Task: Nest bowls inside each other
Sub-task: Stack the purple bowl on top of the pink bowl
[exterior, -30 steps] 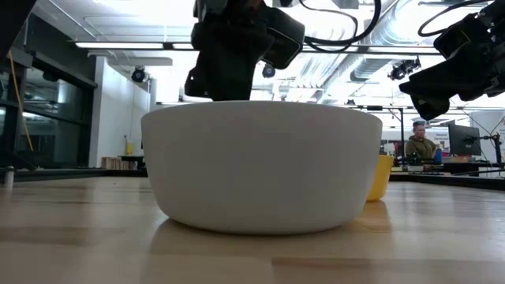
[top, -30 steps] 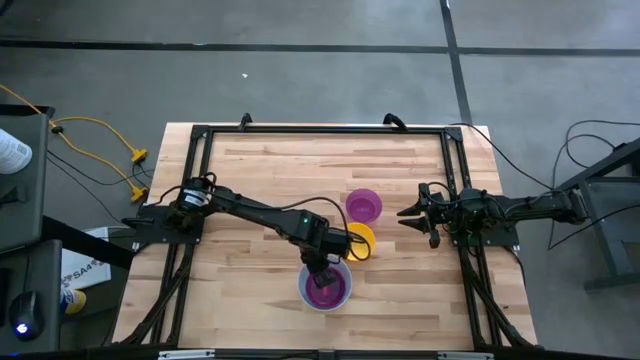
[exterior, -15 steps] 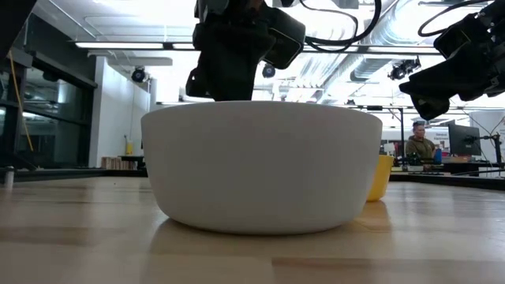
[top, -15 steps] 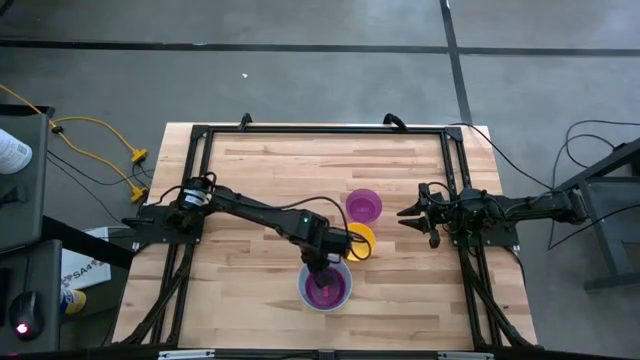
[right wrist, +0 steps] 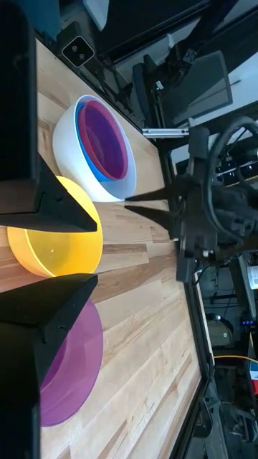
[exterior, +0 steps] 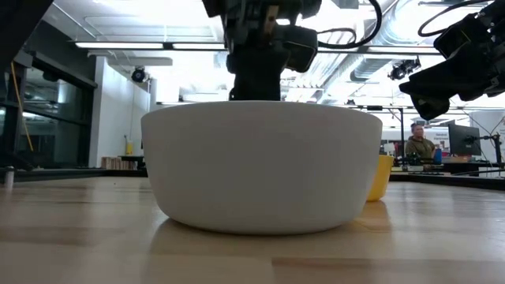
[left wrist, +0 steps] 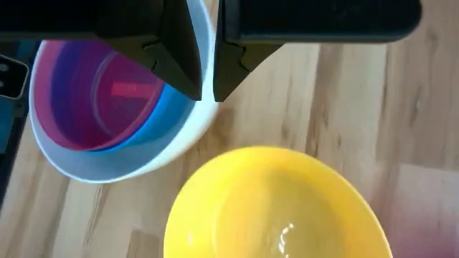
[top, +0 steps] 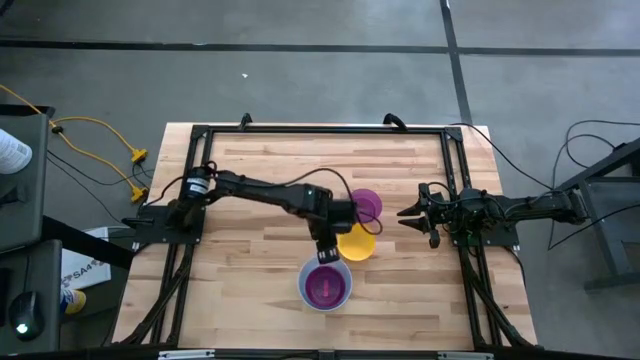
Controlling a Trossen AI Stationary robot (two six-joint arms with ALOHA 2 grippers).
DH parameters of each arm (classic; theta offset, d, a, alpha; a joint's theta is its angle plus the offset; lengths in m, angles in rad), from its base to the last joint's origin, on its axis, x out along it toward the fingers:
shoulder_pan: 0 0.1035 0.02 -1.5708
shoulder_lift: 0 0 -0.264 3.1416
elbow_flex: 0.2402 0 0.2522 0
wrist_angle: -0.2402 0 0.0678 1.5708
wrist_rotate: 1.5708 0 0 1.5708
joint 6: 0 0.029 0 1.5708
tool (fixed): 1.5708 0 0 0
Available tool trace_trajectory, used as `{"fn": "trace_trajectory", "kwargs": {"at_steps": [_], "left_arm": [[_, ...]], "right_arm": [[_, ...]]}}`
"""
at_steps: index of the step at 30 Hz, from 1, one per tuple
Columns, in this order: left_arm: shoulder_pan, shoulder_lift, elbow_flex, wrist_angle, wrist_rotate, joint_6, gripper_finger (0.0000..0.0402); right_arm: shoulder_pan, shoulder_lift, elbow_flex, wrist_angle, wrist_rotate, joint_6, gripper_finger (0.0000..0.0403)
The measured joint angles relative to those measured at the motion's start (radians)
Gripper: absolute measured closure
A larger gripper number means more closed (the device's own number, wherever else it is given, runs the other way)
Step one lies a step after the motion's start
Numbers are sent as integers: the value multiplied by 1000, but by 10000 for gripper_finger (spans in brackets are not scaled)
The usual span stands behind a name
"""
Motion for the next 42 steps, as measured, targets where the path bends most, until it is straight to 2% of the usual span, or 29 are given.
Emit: {"fn": "trace_trajectory", "kwargs": {"at_steps": [7,13,17,25,35,38,42], "left_arm": [[66,0,0,-14,56,45,364],[138,-52,0,-39,54,52,364],[163,-113,0,-75,23,80,364],[167,-231,0,-133,-106,133,364],[167,-262,-4,-121,-105,176,364],[167,-281,-65,-50,-61,187,364],[167,-358,-226,116,17,169,364]], "right_arm": [[0,0,0,0,0,0,306],[0,0,0,1,0,0,306],[0,0,0,3,0,0,306],[0,0,0,4,-1,0,306],[0,0,0,4,0,0,306],[0,0,0,4,0,0,306],[0,0,0,5,0,0,306]]}}
